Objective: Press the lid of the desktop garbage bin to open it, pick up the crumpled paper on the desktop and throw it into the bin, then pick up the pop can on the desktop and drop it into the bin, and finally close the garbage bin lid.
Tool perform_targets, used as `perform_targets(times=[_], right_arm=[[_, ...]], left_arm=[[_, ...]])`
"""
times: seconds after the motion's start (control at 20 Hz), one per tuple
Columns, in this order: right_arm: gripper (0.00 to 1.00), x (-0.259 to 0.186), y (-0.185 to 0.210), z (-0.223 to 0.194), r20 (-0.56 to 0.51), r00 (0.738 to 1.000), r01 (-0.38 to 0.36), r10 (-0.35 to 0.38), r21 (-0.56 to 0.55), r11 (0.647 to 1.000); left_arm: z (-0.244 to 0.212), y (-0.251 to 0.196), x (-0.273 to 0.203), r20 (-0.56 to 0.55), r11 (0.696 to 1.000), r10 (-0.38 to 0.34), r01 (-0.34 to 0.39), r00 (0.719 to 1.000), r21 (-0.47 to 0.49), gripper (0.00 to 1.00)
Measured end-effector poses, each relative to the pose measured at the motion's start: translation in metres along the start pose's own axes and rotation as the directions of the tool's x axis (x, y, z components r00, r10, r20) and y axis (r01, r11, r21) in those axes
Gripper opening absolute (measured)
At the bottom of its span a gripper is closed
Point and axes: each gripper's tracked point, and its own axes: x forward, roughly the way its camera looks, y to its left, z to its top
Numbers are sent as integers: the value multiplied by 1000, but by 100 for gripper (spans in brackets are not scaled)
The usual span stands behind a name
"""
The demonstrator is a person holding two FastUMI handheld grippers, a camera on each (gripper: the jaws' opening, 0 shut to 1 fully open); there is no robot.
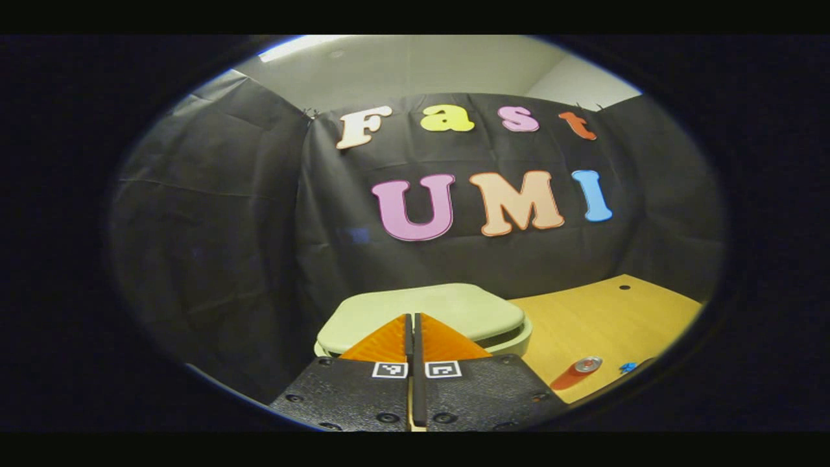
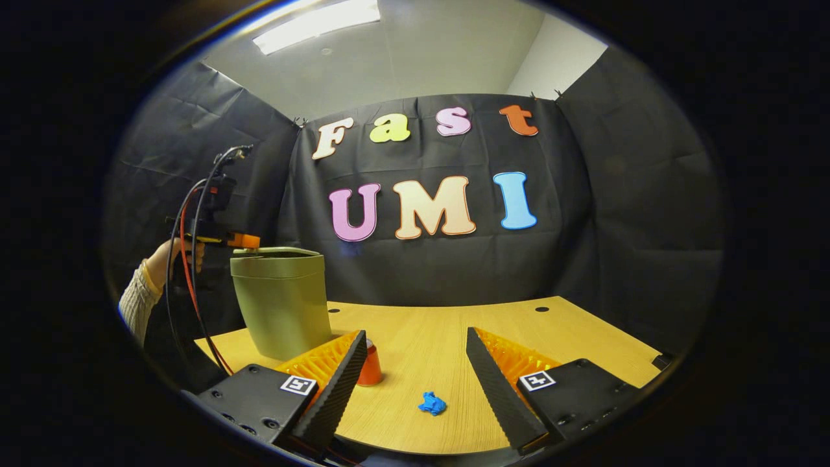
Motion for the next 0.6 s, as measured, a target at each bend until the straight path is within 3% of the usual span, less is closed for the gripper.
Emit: perform_targets(times=[0.35, 0.6], right_arm=[[97, 5, -2, -7, -17, 1000, 8, -8, -10, 1000], [97, 9, -2, -12, -30, 999, 14, -15, -26, 1000]], left_arm=[[21, -33, -61, 110, 987, -157, 160, 982, -16, 0], [-23, -65, -103, 111, 957, -278, 285, 954, -52, 0]])
